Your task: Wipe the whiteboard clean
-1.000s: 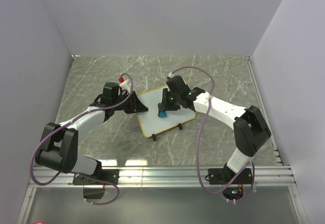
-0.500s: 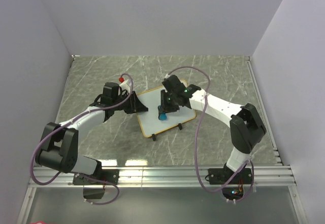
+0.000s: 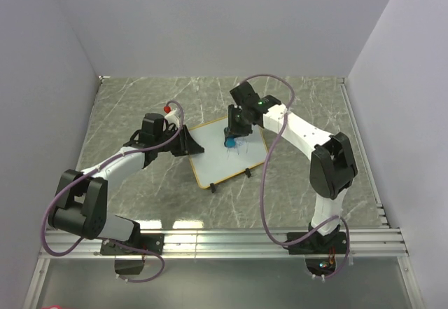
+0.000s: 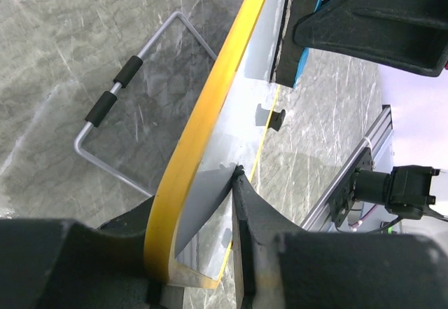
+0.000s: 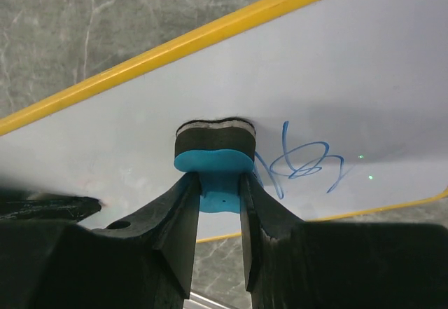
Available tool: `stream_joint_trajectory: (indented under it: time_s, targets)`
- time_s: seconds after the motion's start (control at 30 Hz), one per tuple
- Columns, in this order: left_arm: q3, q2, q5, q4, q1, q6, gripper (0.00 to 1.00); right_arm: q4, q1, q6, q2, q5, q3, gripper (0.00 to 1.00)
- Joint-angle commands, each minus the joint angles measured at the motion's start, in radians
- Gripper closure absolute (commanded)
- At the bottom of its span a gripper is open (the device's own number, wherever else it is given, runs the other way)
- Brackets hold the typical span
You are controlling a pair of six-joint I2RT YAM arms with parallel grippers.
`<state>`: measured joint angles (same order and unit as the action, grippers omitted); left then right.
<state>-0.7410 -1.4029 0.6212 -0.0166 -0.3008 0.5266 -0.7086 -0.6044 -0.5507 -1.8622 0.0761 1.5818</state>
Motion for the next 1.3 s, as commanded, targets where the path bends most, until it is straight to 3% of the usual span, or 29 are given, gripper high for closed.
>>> stream_joint_trajectory:
  time_s: [0.0,0.27,0.5,0.7,0.97,1.13,1.27]
  targets:
    - [0.012,-0.002,-0.147,0.139,-0.006,-0.129,1.0,0.127,0.002,-0.011,-0.017,-0.079,-0.081,1.0]
    - [0.011,-0.016,-0.14,0.13,-0.006,-0.126,1.0,0.216,-0.171,-0.058,0.078,-0.042,-0.304,1.0]
    - [0.012,-0.005,-0.141,0.124,-0.006,-0.126,1.0,0.252,-0.178,-0.104,0.135,-0.058,-0.431,1.0]
    - [0.012,-0.001,-0.138,0.13,-0.006,-0.131,1.0,0.209,-0.124,-0.078,0.1,-0.107,-0.33,1.0]
    - [0.009,0.002,-0.138,0.138,-0.008,-0.134,1.0,0.101,0.044,-0.045,0.072,-0.199,-0.06,1.0]
    - [0.008,0.004,-0.14,0.144,-0.008,-0.137,1.0,0.054,0.074,-0.011,0.017,-0.19,0.073,1.0]
    - [0.008,0.004,-0.141,0.142,-0.008,-0.135,1.0,0.092,0.062,-0.024,0.043,-0.144,-0.006,1.0]
